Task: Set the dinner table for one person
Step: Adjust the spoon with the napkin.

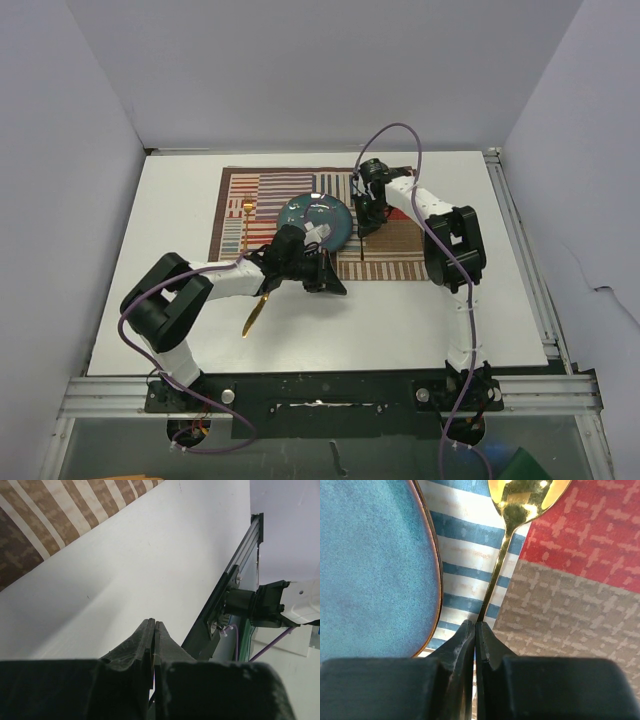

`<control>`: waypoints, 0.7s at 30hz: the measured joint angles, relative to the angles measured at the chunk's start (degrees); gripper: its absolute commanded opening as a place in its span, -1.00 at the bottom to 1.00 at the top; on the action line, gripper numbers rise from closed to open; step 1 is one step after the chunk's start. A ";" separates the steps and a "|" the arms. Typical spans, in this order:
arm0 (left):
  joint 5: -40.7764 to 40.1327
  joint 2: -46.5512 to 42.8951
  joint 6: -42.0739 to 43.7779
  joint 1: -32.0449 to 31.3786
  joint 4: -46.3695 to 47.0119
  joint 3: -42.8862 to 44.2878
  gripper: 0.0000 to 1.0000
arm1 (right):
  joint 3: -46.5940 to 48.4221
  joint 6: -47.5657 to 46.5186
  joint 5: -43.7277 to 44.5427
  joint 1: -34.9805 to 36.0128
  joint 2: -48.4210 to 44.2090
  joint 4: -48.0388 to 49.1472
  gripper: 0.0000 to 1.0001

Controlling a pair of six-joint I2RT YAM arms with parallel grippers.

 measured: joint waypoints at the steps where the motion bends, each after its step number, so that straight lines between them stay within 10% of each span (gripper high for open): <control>1: 0.00 0.00 0.00 -0.02 0.00 0.00 -1.00 | -0.20 0.09 0.00 0.00 -0.09 0.20 -0.98; 10: -0.57 0.00 0.07 -0.07 -0.09 0.00 -1.00 | -3.80 0.66 1.62 0.46 -2.23 2.69 0.12; 12: -1.40 -0.11 0.66 -0.07 -1.09 0.17 -0.73 | -5.35 0.57 2.82 0.83 -3.52 2.56 0.15; 21: -18.21 -7.13 11.52 1.36 -21.62 9.42 -0.75 | -14.62 1.09 7.89 4.98 -16.41 2.93 0.17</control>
